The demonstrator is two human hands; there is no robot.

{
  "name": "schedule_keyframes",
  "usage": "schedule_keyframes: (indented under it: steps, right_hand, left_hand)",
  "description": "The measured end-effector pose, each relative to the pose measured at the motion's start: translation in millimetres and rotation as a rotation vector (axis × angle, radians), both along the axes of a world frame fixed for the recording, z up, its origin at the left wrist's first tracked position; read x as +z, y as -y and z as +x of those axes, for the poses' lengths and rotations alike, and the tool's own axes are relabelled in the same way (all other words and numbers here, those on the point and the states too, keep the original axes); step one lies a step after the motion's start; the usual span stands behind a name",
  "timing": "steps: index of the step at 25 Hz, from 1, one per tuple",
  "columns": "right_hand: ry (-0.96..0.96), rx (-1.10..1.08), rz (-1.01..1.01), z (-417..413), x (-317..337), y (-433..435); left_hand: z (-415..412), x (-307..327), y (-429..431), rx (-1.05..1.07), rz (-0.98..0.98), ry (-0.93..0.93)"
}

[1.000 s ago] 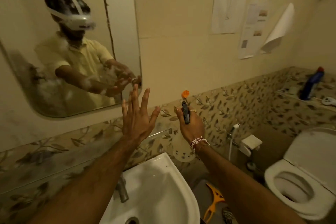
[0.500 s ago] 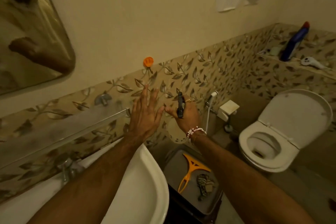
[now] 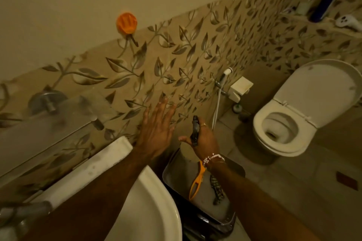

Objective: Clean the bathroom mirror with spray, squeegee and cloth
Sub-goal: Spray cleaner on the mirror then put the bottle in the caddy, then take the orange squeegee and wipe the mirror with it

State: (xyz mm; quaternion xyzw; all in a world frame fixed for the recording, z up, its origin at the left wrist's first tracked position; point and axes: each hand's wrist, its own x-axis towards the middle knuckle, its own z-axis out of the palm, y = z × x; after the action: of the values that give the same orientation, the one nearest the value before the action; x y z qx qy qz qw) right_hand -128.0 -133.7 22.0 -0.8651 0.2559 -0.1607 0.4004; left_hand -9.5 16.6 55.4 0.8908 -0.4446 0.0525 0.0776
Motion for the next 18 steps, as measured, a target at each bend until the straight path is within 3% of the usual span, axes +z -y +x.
schedule_keyframes:
  steps: [8,18]
  right_hand:
    - [-0.129,-0.109,0.106,6,-119,-10]
    - [-0.237,-0.189,0.184,6,-183,-21]
  left_hand:
    - [27,-95,5,0.109,0.244,-0.061]
    - [28,-120,9,0.108,0.349,-0.11]
